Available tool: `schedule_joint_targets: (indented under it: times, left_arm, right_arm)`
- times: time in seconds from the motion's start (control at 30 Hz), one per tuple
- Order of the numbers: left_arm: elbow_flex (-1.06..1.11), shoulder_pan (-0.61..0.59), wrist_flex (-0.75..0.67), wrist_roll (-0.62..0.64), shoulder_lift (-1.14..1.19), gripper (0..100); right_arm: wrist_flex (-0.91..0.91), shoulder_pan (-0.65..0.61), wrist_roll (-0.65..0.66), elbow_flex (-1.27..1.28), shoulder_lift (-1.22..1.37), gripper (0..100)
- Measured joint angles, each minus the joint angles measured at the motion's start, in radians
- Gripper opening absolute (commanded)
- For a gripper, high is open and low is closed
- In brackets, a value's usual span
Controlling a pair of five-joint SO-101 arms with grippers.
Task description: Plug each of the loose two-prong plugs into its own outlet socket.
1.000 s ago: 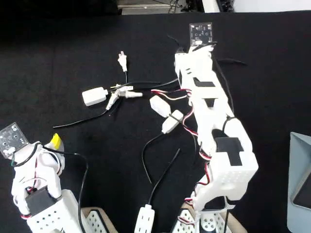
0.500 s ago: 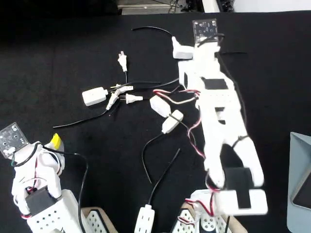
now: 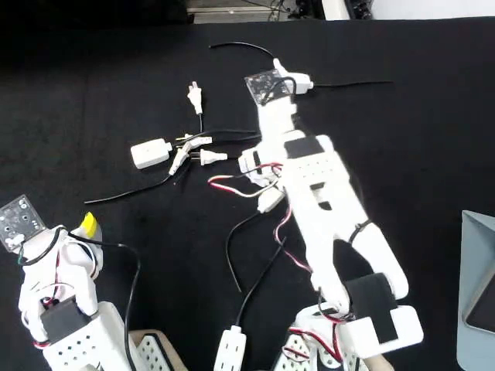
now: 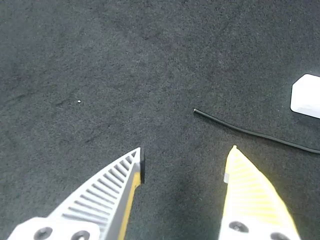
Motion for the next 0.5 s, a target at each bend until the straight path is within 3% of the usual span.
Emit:
schedule_joint_targets:
  times: [0.17,0.5]
  left_arm:
    - [0.0,0.0,0.0,0.0,0.0,27]
    - [0.009,0.0,0.0,0.0,0.0,27]
  right_arm:
    - [-0.037,-0.008,0.049,0.0,0.035,29.2]
    - [-0.038,-0.008,0.086,-0.133,0.298,28.7]
